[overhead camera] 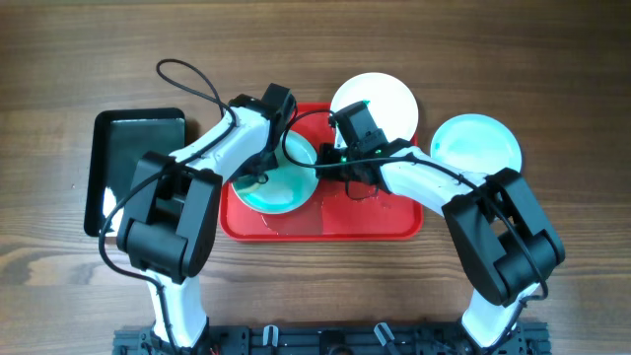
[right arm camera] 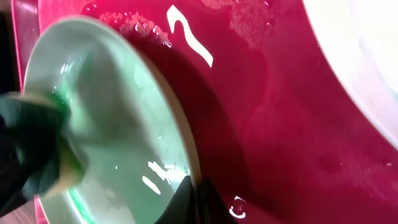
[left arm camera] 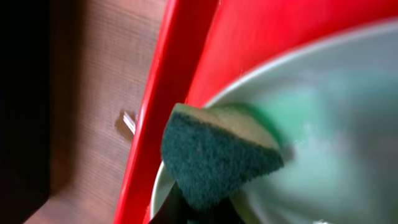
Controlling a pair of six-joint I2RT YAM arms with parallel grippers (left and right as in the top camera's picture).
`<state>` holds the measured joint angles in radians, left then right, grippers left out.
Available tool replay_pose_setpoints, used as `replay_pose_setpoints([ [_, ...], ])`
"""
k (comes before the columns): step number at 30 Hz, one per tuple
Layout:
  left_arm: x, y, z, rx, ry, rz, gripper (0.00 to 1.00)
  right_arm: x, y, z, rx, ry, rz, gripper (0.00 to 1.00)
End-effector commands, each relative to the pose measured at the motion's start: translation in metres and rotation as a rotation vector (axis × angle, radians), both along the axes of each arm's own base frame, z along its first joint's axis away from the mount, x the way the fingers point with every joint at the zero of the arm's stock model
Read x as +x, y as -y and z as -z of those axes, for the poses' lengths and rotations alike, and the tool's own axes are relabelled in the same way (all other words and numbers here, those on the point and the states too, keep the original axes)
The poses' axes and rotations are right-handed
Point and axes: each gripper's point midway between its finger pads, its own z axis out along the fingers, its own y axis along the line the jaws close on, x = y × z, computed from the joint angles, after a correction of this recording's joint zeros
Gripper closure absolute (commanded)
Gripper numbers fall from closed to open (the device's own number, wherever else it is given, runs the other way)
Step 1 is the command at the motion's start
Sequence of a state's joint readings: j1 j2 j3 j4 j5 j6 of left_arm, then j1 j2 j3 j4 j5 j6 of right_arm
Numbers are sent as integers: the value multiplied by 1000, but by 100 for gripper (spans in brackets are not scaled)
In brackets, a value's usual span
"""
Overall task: Clean dirty plates on tray and stack at the side
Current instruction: 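Scrub the second plate with the sponge in the left gripper, then lift the second plate with the right gripper and stack it on the first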
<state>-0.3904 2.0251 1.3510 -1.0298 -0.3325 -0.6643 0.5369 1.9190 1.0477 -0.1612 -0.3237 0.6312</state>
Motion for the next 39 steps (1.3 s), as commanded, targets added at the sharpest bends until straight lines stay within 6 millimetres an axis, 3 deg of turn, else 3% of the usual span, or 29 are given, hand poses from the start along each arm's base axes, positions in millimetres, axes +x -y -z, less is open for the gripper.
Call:
replay_pose_setpoints([
  [1, 5, 18, -28, -182, -59, 15, 96, -1, 6, 9, -19, -23, 11, 96],
  [4, 34, 30, -75, -362, 37, 37, 96, -4, 3, 8, -5, -31, -3, 96],
  [5, 48, 26, -97, -406, 103, 45, 96, -4, 3, 8, -5, -31, -3, 96],
  [7, 63, 12, -114, -415, 171, 18, 96, -3, 3, 8, -4, -29, -2, 96],
  [8, 65, 7, -116, -416, 184, 7, 96, -3, 3, 7, -3, -24, -5, 96],
  [11, 70, -8, -115, -412, 194, -30, 96, 0, 2, 7, -10, -1, -13, 79],
  [13, 73, -8, -116, -414, 206, -30, 96, -1, -1, 11, -9, -2, -19, 77],
  [15, 75, -8, -116, -415, 214, -28, 96, -3, -2, 16, -11, -24, -8, 80],
  [18, 75, -8, -116, -415, 214, -29, 96, -6, -4, 17, 0, -36, -15, 96],
  [20, 76, -8, -116, -417, 218, -28, 96, -8, -6, 14, 17, -51, -26, 96],
  [22, 79, -7, -117, -420, 233, -26, 96, -5, -6, 4, 25, -64, -28, 96],
  [25, 83, -7, -118, -422, 247, -26, 96, 0, 1, -28, -23, -3, -73, 96],
  [34, 82, -7, -118, -422, 246, -26, 96, 10, 85, -125, -514, 385, 34, 96],
  [39, 82, -7, -118, -422, 246, -26, 96, 12, 105, -161, -750, 562, 106, 96],
])
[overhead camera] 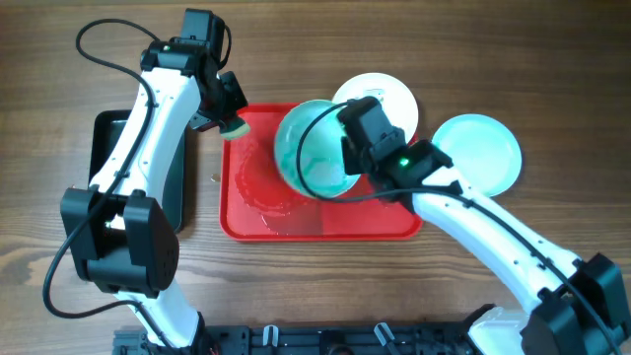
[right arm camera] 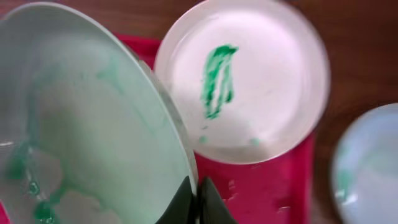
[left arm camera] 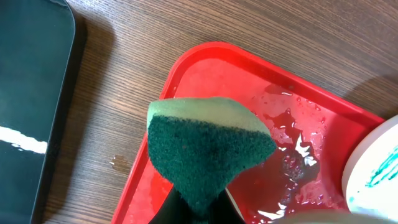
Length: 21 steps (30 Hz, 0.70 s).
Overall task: Clean dirty plates on tray and stack at the side
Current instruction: 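Lift the second plate with the right gripper and stack it on the first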
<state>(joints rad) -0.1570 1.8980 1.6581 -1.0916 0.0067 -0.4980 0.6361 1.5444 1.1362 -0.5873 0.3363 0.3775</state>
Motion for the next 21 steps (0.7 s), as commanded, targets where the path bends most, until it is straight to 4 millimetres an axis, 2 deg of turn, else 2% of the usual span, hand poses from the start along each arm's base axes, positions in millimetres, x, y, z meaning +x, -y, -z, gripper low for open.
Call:
replay_pose_setpoints([
  [1, 2, 2, -4, -9, 11, 18, 96, 9, 21, -39, -231, 201, 68, 96],
  [3, 2, 2, -4, -9, 11, 18, 96, 2, 14, -52, -326, 275, 53, 96],
  [5, 2, 2, -4, -9, 11, 18, 96, -5, 4, -73, -458, 384, 29, 96],
  [13, 1, 2, -3, -9, 8, 18, 96, -15, -15, -128, -698, 589, 10, 96],
  [21, 1, 2, -2, -8, 7, 18, 96, -22, -26, -160, -788, 668, 31, 96],
])
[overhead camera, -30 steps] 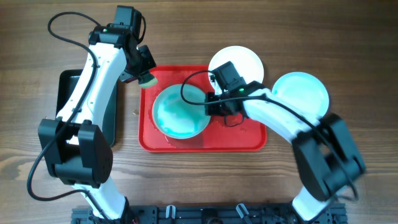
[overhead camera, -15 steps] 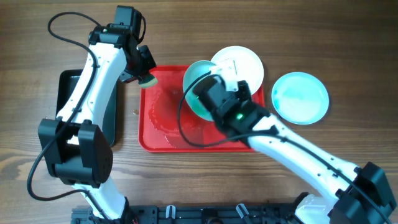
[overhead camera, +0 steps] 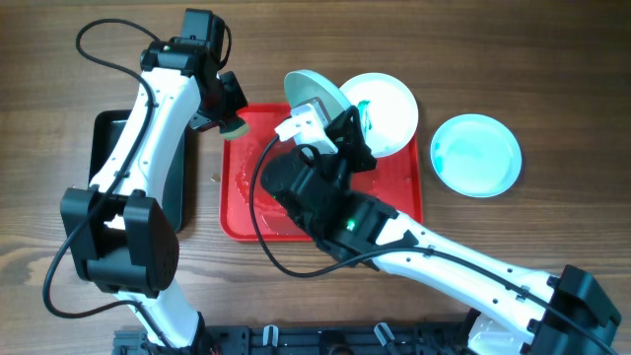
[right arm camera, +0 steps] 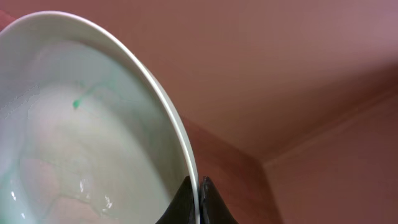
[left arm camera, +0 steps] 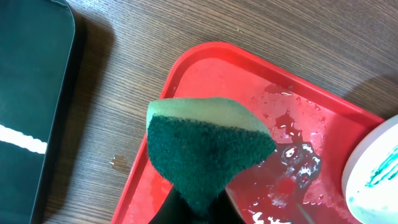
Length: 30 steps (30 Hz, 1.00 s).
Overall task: Clean dirty plates on tray and stack at the side
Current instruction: 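Lift the second plate with the right gripper and stack it on the first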
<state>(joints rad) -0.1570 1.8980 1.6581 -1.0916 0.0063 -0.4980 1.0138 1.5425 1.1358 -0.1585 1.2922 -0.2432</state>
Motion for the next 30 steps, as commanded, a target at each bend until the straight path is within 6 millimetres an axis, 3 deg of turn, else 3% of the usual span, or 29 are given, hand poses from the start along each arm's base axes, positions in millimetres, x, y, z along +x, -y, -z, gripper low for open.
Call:
replay_pose_setpoints([
  [1, 1, 2, -2, -9, 7, 18, 96, -7, 8, -28, -73, 43, 52, 96],
  [13, 1, 2, -2, -9, 7, 18, 96, -6, 6, -29, -45, 55, 47, 96],
  [15, 1, 2, -2, -9, 8, 18, 96, -4, -5, -14, -18, 7, -30, 96],
  [19, 1, 2, -2, -9, 7, 18, 96, -14, -25, 49, 47, -227, -209, 96],
  [22, 1, 2, -2, -9, 7, 18, 96, -31, -22, 87, 209, -378, -193, 96],
  [27, 0, 2, -2, -9, 6, 18, 96, -45, -32, 102, 483, -521, -203, 96],
  [30, 0, 2, -2, -9, 4, 18, 96, -34, -17, 96, 643, -616, -217, 96],
])
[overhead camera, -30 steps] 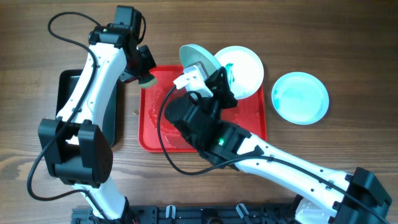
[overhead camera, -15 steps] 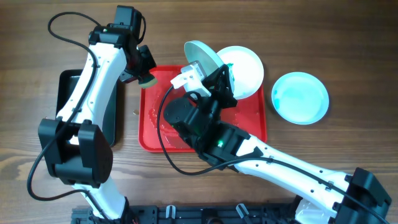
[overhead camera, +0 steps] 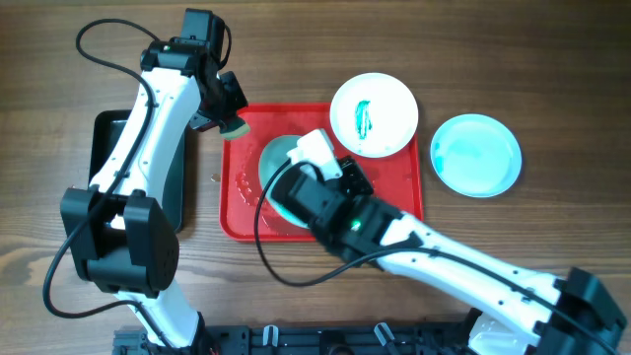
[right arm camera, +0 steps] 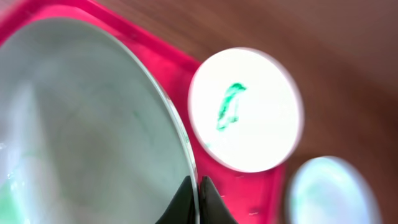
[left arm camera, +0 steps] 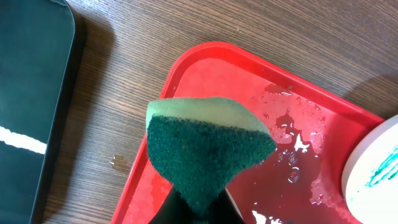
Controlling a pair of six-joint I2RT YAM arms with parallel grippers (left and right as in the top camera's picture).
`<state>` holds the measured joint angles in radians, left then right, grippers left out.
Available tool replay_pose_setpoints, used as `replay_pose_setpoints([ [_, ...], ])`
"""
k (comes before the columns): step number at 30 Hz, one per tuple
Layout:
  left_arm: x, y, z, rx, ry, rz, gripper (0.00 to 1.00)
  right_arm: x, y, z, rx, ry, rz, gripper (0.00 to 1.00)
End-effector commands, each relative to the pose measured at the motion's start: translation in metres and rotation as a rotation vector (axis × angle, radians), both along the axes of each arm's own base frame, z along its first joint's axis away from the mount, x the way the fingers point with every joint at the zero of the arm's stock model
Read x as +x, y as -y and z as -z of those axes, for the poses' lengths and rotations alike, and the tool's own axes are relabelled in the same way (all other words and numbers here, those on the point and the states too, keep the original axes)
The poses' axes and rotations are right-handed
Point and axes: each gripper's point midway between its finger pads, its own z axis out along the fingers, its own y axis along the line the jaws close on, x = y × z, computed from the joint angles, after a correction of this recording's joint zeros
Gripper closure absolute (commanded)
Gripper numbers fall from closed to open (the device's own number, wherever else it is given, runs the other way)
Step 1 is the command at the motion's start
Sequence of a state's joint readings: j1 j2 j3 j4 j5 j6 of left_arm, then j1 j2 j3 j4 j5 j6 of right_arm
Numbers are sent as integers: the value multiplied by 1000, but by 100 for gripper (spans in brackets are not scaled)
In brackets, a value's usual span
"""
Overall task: Clean dirty plates on tray and stack at the side
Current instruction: 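Lift the second plate with the right gripper and stack it on the first, then move the right gripper to the last plate and drag it onto the tray center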
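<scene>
My right gripper point(right arm camera: 194, 188) is shut on the rim of a pale plate point(right arm camera: 81, 124) with a faint green film, holding it over the left middle of the red tray point(overhead camera: 389, 212). From above the plate point(overhead camera: 279, 166) is half hidden under the right arm. A white plate with a green smear point(overhead camera: 374, 113) lies at the tray's back right corner. A teal plate point(overhead camera: 476, 155) lies on the table to the right. My left gripper point(left arm camera: 196, 208) is shut on a green sponge point(left arm camera: 208, 149) above the tray's back left corner point(left arm camera: 205, 59).
A black tray point(overhead camera: 128, 168) lies on the table left of the red tray, under the left arm. Water and suds glisten on the red tray's floor point(left arm camera: 292, 162). The right arm crosses the tray's front right part.
The right gripper held the plate high and tilted at the tray's back edge; now the plate is lower, over the tray's left middle. The left gripper and sponge have not moved.
First the sponge was pressed on the plate in the tray while the right gripper held the plate's rim. Then the sponge was away at the tray's back left corner and the plate was lifted and tilted. Later the plate was raised high; now it is low over the tray.
</scene>
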<state>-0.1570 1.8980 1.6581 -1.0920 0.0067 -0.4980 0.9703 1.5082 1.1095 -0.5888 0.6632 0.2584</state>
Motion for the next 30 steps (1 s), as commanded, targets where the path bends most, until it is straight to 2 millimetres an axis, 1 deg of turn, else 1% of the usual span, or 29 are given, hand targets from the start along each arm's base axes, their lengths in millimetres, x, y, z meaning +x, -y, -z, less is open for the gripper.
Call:
replay_pose_setpoints([
  [1, 0, 2, -2, -8, 4, 18, 96, 10, 15, -14, 304, -152, 41, 96],
  [4, 0, 2, -2, -8, 5, 18, 96, 32, 58, -19, 414, -204, 138, 96],
  [6, 0, 2, -2, -8, 5, 18, 96, 45, 88, -17, 463, -231, 212, 96],
  [7, 0, 2, -2, -8, 5, 18, 96, 50, 106, -15, 486, -245, 261, 96],
  [8, 0, 2, -2, -8, 5, 18, 96, 56, 133, -11, 520, -259, 340, 96],
  [9, 0, 2, -2, -8, 5, 18, 96, 61, 175, -6, 554, -264, 482, 96],
  [10, 0, 2, -2, -8, 5, 18, 96, 62, 190, -4, 564, -264, 536, 96],
  [11, 0, 2, -2, -8, 5, 18, 96, 62, 214, -1, 571, -261, 606, 96],
  [13, 0, 2, -2, -9, 5, 18, 96, 59, 250, 6, 577, -259, 712, 96],
  [14, 0, 2, -2, -8, 5, 18, 96, 56, 275, 14, 579, -267, 791, 96],
  [15, 0, 2, -2, -9, 5, 18, 96, 53, 293, 21, 584, -278, 852, 96],
  [16, 0, 2, -2, -8, 5, 18, 96, 51, 304, 26, 590, -283, 894, 96],
  [17, 0, 2, -2, -8, 5, 18, 96, 48, 320, 34, 598, -293, 956, 96],
  [20, 0, 2, -2, -9, 5, 18, 96, 43, 347, 56, 610, -328, 1064, 96],
  [23, 0, 2, -2, -8, 5, 18, 96, 37, 361, 81, 598, -389, 1125, 96],
  [25, 0, 2, -2, -8, 5, 18, 96, 33, 364, 100, 584, -447, 1152, 96],
  [29, 0, 2, -2, -8, 5, 18, 96, 26, 361, 126, 563, -535, 1174, 96],
  [30, 0, 2, -2, -8, 5, 19, 96, 25, 361, 128, 560, -547, 1177, 96],
])
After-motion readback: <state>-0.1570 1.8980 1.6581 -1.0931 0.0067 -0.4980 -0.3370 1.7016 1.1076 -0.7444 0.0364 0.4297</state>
